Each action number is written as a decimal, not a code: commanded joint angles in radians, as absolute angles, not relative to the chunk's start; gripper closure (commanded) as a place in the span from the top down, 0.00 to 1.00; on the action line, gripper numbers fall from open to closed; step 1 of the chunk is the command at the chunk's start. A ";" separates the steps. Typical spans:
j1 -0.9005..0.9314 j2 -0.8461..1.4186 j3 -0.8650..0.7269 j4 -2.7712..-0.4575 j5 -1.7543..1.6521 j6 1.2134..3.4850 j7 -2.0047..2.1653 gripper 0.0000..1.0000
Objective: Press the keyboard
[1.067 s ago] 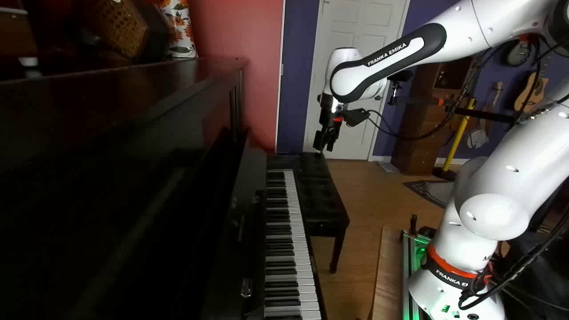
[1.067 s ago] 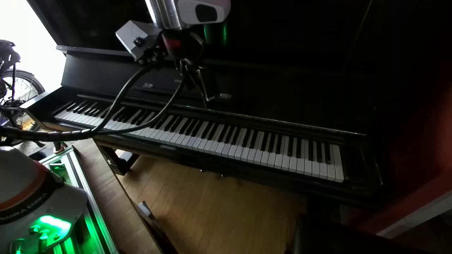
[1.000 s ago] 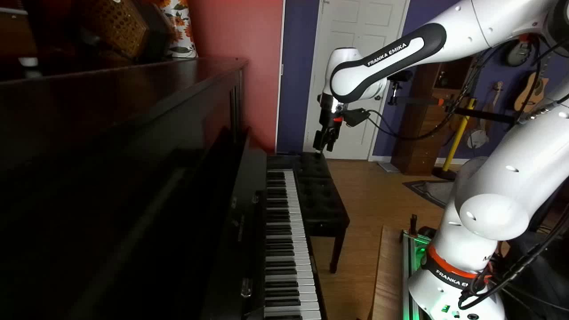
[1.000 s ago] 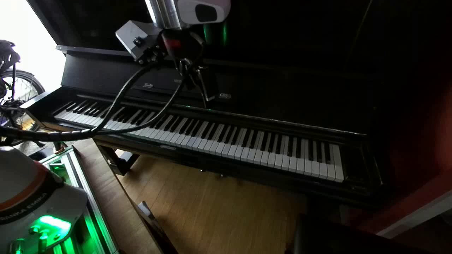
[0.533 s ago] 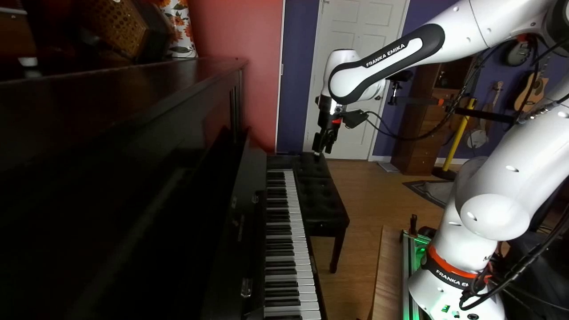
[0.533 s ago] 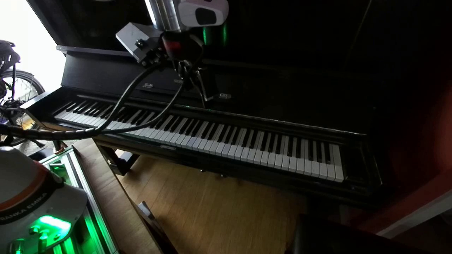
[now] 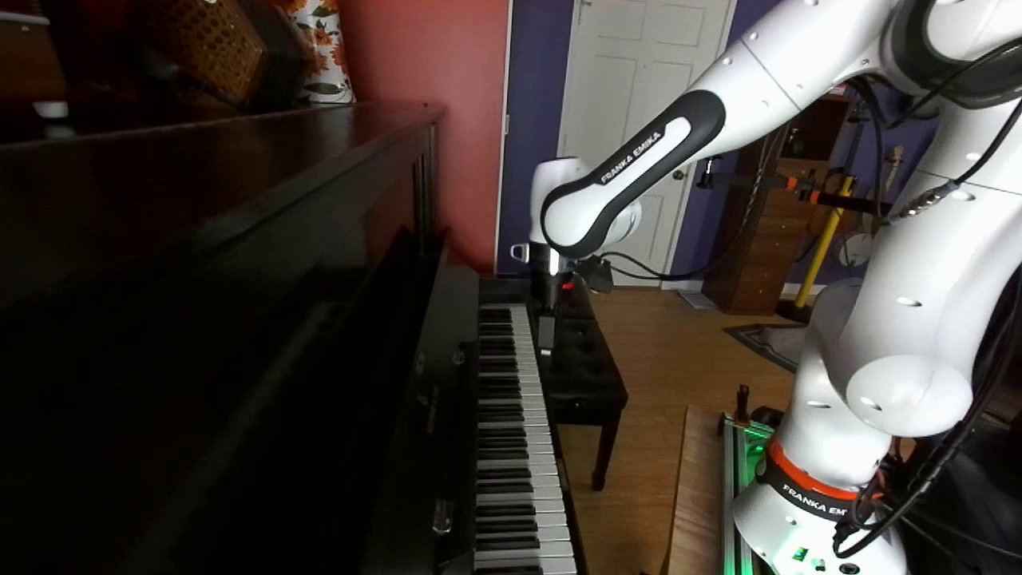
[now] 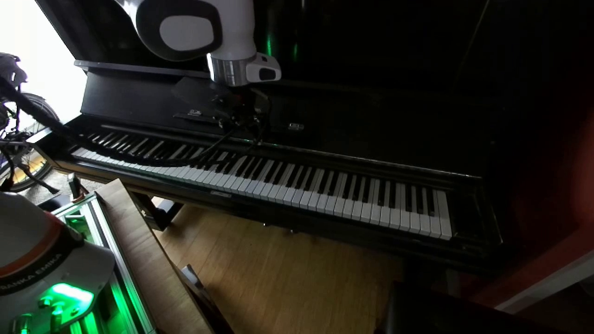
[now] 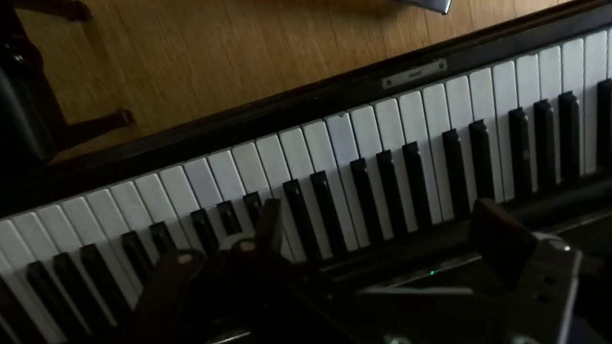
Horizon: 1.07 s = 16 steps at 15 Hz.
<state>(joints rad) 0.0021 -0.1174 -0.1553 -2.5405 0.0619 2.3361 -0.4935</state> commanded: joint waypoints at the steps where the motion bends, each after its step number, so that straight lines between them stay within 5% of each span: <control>1: 0.010 0.023 -0.133 -2.526 0.162 2.406 -0.718 1.00; 16: -0.056 0.139 -0.094 -2.488 0.126 2.522 -0.663 1.00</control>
